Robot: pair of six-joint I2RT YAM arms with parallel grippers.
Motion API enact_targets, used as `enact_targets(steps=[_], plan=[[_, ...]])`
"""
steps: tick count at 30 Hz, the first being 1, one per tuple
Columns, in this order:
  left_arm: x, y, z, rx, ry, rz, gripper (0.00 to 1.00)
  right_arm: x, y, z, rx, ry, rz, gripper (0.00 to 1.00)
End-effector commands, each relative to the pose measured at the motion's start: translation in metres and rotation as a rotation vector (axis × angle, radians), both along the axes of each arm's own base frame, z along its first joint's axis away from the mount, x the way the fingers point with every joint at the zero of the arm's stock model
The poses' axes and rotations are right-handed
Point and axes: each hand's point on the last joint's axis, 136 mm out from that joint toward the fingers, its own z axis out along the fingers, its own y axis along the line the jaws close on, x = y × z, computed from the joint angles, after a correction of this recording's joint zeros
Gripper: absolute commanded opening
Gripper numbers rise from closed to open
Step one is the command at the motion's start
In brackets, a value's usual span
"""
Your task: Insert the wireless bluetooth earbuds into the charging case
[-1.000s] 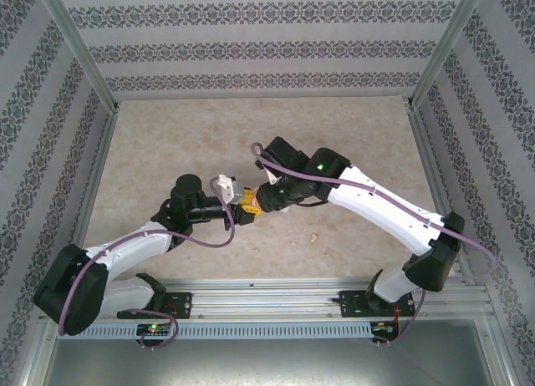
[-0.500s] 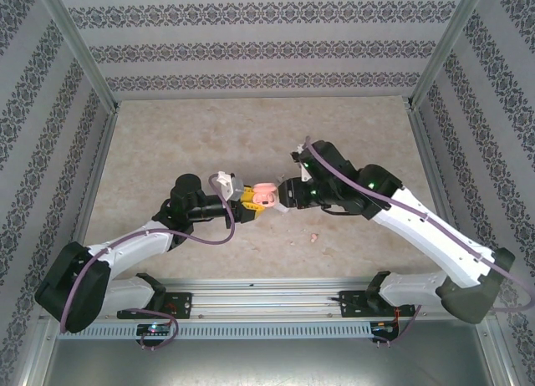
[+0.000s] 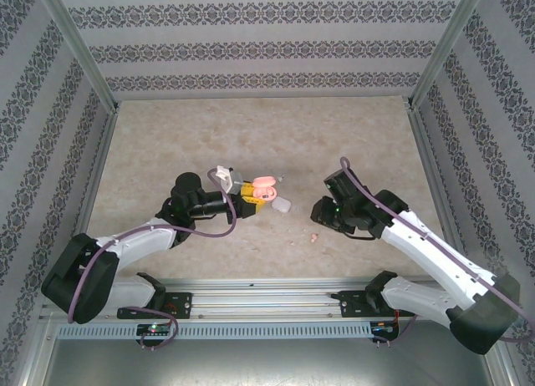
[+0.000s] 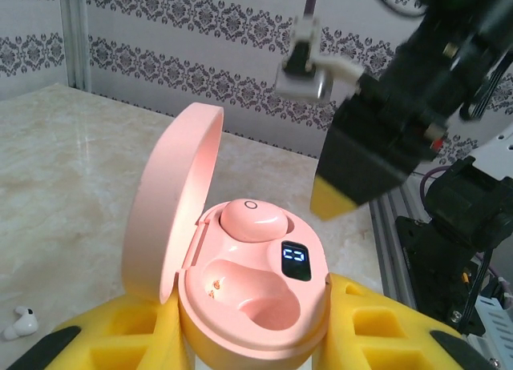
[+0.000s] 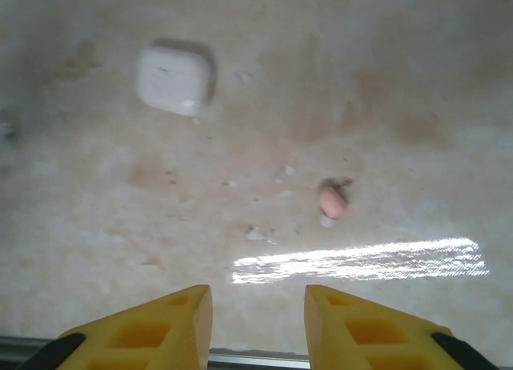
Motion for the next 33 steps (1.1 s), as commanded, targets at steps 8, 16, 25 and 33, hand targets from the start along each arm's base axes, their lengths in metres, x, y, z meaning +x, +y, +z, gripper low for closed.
enact_targets(steps=[8,16,25,33], plan=[[0.005,0.002,0.006,-0.035,-0.018,0.009,0.13,-0.002,0.002,-0.066,-0.05,0.158,-0.024,0.33],[0.004,0.003,0.003,-0.025,-0.017,0.008,0.14,-0.001,0.001,-0.099,-0.064,0.205,-0.033,0.43],[-0.001,0.008,0.0,-0.009,-0.021,0.015,0.14,0.01,0.004,-0.116,-0.159,0.256,0.066,0.49],[-0.004,0.014,0.002,0.014,-0.037,0.03,0.14,0.026,0.031,-0.12,-0.18,0.253,0.208,0.49]])
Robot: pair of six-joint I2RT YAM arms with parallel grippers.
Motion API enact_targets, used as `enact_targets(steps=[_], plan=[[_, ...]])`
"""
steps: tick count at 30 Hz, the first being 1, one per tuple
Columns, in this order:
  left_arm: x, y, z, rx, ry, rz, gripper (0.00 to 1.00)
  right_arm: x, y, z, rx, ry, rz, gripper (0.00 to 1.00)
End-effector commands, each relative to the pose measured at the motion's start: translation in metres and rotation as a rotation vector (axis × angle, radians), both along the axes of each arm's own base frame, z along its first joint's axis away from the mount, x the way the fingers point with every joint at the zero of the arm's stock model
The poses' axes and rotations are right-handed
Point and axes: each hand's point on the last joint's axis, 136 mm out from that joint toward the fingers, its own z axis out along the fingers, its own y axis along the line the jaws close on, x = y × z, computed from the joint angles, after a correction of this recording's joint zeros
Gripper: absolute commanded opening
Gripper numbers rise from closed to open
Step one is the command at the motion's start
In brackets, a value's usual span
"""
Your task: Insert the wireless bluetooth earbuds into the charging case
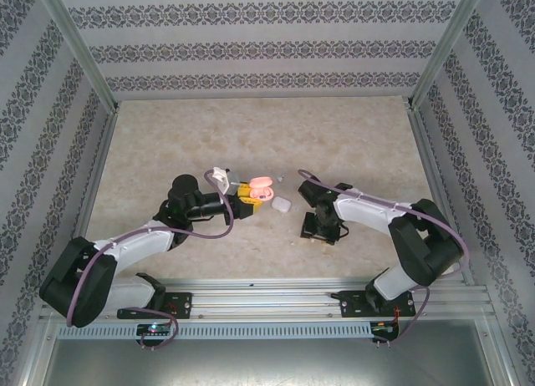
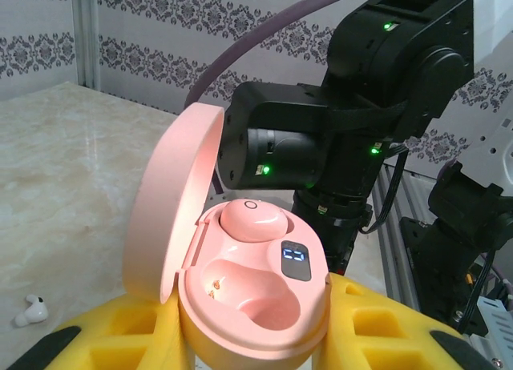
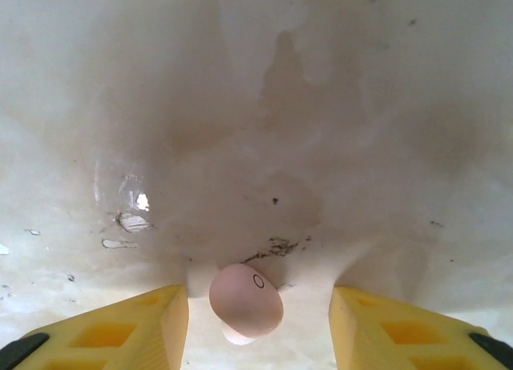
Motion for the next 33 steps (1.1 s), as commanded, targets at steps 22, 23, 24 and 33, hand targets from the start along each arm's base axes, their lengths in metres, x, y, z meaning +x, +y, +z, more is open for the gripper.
enact_targets(steps=[22,23,24,33], plan=[[-0.005,0.01,0.0,0.031,-0.032,0.022,0.14,0.032,0.045,0.048,-0.042,-0.176,0.162,0.47],[-0.005,0.01,0.001,0.031,-0.035,0.021,0.14,0.031,0.044,0.048,-0.035,-0.18,0.129,0.46],[-0.005,0.01,0.001,0.031,-0.035,0.021,0.14,0.03,0.043,0.048,-0.026,-0.183,0.105,0.46],[-0.006,0.01,0.001,0.028,-0.034,0.016,0.14,0.021,0.04,0.026,-0.046,-0.101,0.087,0.41]])
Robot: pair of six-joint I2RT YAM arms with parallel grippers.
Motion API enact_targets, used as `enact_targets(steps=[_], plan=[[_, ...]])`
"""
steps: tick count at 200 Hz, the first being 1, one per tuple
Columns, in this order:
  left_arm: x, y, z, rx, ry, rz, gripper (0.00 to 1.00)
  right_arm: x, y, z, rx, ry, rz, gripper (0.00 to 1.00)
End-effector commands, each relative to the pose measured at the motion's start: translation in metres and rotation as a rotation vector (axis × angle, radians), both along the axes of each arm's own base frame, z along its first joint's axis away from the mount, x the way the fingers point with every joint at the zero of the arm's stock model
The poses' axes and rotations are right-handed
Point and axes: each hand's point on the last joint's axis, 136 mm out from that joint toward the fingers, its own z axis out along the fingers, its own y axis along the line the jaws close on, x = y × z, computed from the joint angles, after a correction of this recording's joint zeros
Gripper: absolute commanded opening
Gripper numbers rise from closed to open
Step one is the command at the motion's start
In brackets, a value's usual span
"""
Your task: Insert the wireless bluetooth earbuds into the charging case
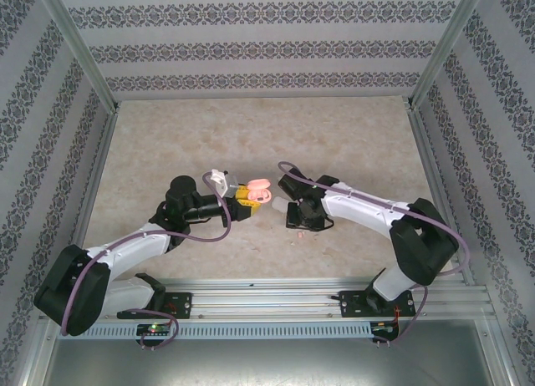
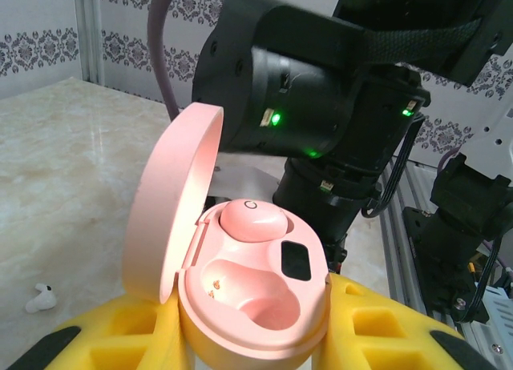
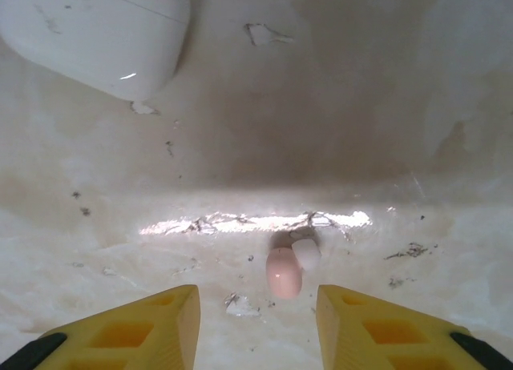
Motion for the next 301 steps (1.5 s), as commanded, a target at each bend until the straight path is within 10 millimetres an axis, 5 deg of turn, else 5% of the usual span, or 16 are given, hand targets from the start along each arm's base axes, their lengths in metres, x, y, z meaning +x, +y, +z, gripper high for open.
enact_targets(steps=[1,104,176,241,301], plan=[[0.0,0.005,0.003,0.0,-0.022,0.01,0.14,-0.006,-0.005,-0.014,-0.04,0.058,-0.023,0.41],[-0.002,0.006,0.0,0.014,-0.024,0.011,0.14,-0.013,0.022,-0.007,-0.035,0.018,0.017,0.3],[-0.003,0.008,-0.001,0.02,-0.026,0.012,0.14,-0.021,0.043,-0.035,0.042,0.058,0.001,0.27],[-0.003,0.008,-0.002,0.021,-0.025,0.013,0.14,-0.032,0.024,-0.048,-0.004,0.081,-0.031,0.27],[-0.004,0.008,-0.003,0.022,-0.024,0.012,0.14,-0.036,0.0,-0.035,-0.04,0.069,-0.058,0.27]])
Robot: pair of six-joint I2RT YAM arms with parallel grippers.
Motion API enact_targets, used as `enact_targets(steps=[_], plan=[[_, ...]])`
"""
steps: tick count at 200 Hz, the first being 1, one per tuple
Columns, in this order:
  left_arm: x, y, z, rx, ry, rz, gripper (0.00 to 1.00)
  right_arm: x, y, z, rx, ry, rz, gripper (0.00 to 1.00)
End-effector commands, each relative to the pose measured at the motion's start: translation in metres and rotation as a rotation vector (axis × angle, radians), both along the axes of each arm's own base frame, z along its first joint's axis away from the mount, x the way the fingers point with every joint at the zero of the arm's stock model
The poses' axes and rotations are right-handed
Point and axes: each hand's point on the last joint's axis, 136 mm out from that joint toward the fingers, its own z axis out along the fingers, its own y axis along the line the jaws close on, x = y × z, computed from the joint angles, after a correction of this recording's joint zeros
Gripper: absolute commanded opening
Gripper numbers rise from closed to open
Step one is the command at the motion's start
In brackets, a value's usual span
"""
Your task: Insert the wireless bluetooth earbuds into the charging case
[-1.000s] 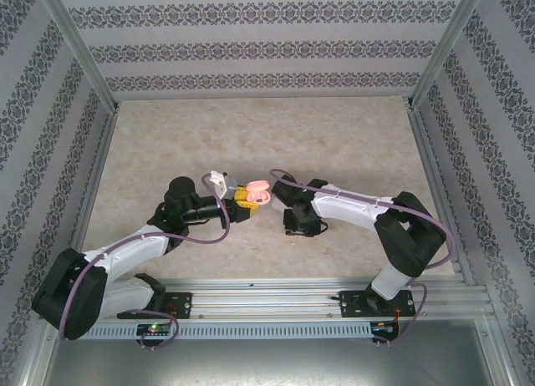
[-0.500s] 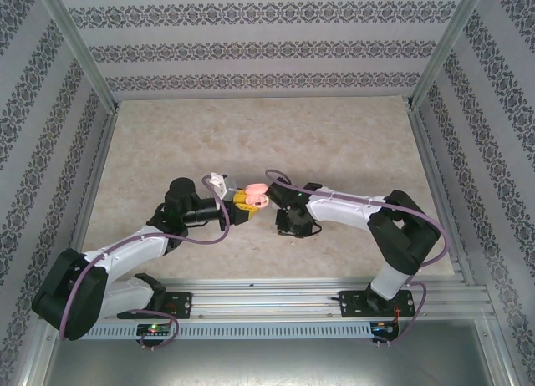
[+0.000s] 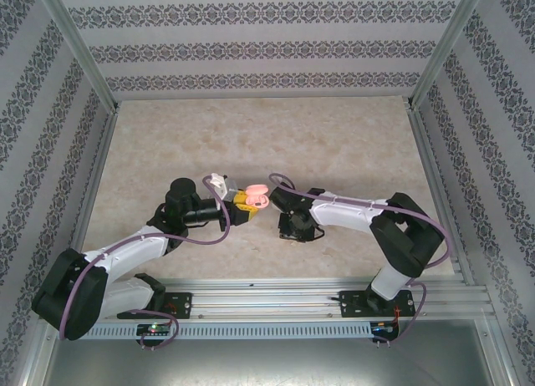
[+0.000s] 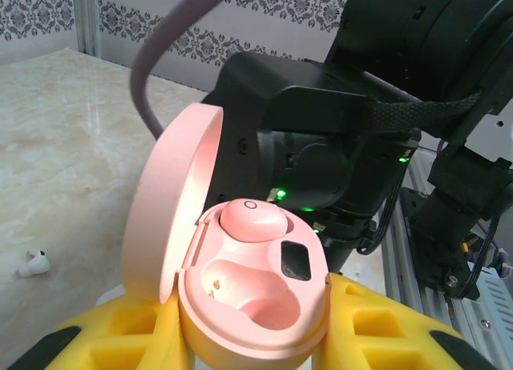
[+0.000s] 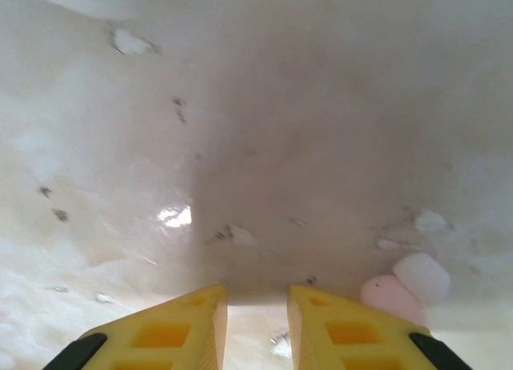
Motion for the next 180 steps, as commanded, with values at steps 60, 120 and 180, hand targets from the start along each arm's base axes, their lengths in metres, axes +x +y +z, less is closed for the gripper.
enact_targets(steps=[60,120,180], plan=[[0.004,0.002,0.014,-0.019,-0.067,0.01,0.14,-0.024,-0.038,0.003,-0.088,0.045,-0.012,0.27],[0.003,0.001,0.013,-0.018,-0.064,0.005,0.14,-0.017,-0.056,0.007,-0.054,0.003,-0.089,0.27],[0.003,0.002,0.012,-0.019,-0.065,0.006,0.14,0.002,-0.051,0.008,0.033,-0.034,-0.126,0.24]])
